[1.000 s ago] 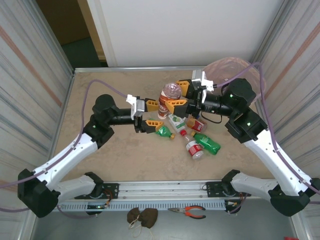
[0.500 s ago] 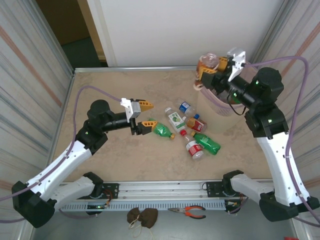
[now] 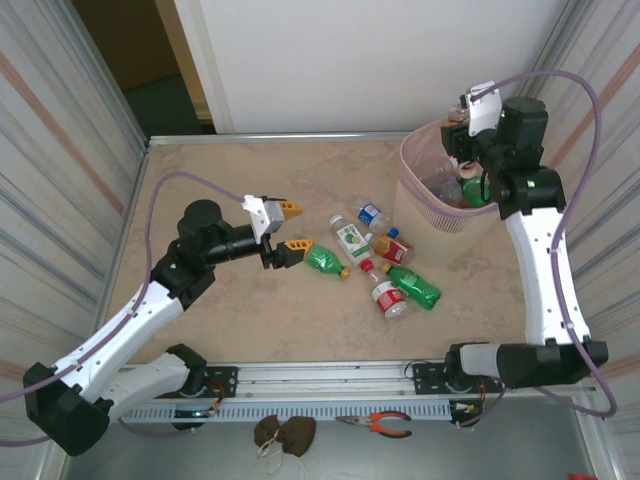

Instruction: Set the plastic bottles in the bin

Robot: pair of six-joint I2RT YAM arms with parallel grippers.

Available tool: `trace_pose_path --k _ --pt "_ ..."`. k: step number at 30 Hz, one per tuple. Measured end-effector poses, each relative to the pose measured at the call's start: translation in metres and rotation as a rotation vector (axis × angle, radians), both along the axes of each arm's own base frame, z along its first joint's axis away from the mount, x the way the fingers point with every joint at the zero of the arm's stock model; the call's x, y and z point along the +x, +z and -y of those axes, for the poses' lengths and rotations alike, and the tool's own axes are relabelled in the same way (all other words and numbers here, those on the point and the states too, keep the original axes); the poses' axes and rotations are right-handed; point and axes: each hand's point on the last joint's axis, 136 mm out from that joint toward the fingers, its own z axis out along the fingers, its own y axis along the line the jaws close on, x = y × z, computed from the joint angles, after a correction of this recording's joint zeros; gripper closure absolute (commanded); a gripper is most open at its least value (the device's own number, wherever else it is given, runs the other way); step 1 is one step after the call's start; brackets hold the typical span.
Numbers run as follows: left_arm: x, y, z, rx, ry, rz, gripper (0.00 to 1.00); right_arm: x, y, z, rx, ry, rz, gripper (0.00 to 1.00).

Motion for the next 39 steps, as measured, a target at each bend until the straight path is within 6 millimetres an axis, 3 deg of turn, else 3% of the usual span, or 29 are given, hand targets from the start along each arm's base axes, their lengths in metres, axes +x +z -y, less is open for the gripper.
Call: trace_pose_path --k 7,11,13,21,26,32,39 --pt "0.008 -0.005 -0.005 0.017 0.041 -0.009 0.26 0.043 -0.068 0.03 -0.144 -0.07 -0.185 0.51" --pt "0.01 -0.007 -0.005 0.025 0.049 -0.008 0.25 0.059 -0.11 0.041 -0.198 -0.082 -0.295 0.5" --pt "0.011 -0.009 -0.005 0.033 0.048 -0.006 0.25 0.066 -0.122 0.043 -0.217 -0.079 -0.32 0.5" --pt "0.015 -0.027 -0.004 0.085 0.049 -0.029 0.25 0.081 -0.136 0.069 -0.254 -0.137 -0.358 0.47" --pt "0.017 -0.04 -0.003 0.123 0.043 -0.047 0.24 0.083 -0.172 0.092 -0.264 -0.182 -0.461 0.44" --pt "0.019 -0.043 -0.004 0.134 0.045 -0.046 0.24 0.081 -0.2 0.092 -0.264 -0.178 -0.554 0.28" --pt "0.022 -0.046 -0.005 0.154 0.049 -0.04 0.24 0.075 -0.2 0.088 -0.245 -0.164 -0.586 0.15"
